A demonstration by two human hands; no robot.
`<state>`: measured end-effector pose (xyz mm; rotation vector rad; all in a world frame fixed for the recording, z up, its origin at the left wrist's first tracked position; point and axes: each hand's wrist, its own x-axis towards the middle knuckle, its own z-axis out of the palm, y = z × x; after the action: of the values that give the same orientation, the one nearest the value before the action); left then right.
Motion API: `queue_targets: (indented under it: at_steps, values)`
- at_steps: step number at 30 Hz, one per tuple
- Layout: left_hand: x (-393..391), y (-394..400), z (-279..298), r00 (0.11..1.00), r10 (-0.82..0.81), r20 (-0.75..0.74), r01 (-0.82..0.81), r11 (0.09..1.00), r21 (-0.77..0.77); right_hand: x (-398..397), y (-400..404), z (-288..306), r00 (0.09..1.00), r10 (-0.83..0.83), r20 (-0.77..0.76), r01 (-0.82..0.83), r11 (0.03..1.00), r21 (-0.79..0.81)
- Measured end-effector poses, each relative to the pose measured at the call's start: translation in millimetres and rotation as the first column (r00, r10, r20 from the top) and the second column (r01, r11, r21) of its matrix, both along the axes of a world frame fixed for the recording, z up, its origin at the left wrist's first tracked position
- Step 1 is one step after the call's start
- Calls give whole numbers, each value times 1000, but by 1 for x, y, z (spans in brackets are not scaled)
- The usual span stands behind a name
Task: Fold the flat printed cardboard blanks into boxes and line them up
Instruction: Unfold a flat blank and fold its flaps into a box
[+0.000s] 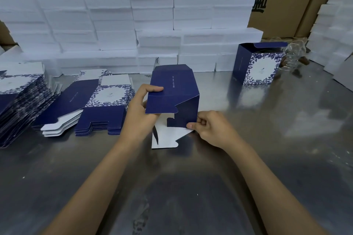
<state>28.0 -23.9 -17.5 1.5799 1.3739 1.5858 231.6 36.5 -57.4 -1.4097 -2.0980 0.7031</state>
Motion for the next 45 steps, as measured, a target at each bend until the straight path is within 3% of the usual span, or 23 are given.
queue_targets:
  at_steps: [4, 9, 15, 19, 31, 33, 36, 37, 41, 45]
  values:
    - [-1, 0, 1, 1000, -8, -11, 8, 1000, -6, 0, -1, 4, 1000, 5, 13, -4, 1000, -11]
    - [0, 0, 2, 1000, -12, -16, 12, 1000, -20, -1, -3, 11, 997, -16, -75, 27, 988, 153]
    - [1, -2, 4, 1000, -12, -10, 12, 1000, -25, -1, -2, 14, 995, -24, -101, 41, 986, 163]
    - [2, -1, 3, 1000, -15, -15, 14, 999, -32, 3, -4, 20, 990, -43, -134, 76, 964, 256]
    - [5, -3, 4, 999, -43, 6, 44, 998, -48, 3, -12, 40, 970, -29, -242, 100, 953, 285]
    - [5, -4, 5, 999, -52, 12, 52, 997, -49, 7, -13, 45, 948, -26, -318, 109, 963, 247]
    - [7, -6, 6, 997, -65, 38, 67, 997, -48, 9, -19, 56, 802, -40, -597, 221, 947, 233]
    - [9, -6, 5, 997, -62, 42, 64, 997, -46, 5, -22, 60, 783, -37, -621, 228, 946, 231]
    - [13, -5, 5, 990, -136, 40, 140, 984, -111, -10, -28, 48, 917, 26, -397, 69, 973, 221]
    - [1, -4, 11, 955, -296, -22, 283, 930, -233, -9, -24, 40, 910, 49, -411, 23, 985, 168]
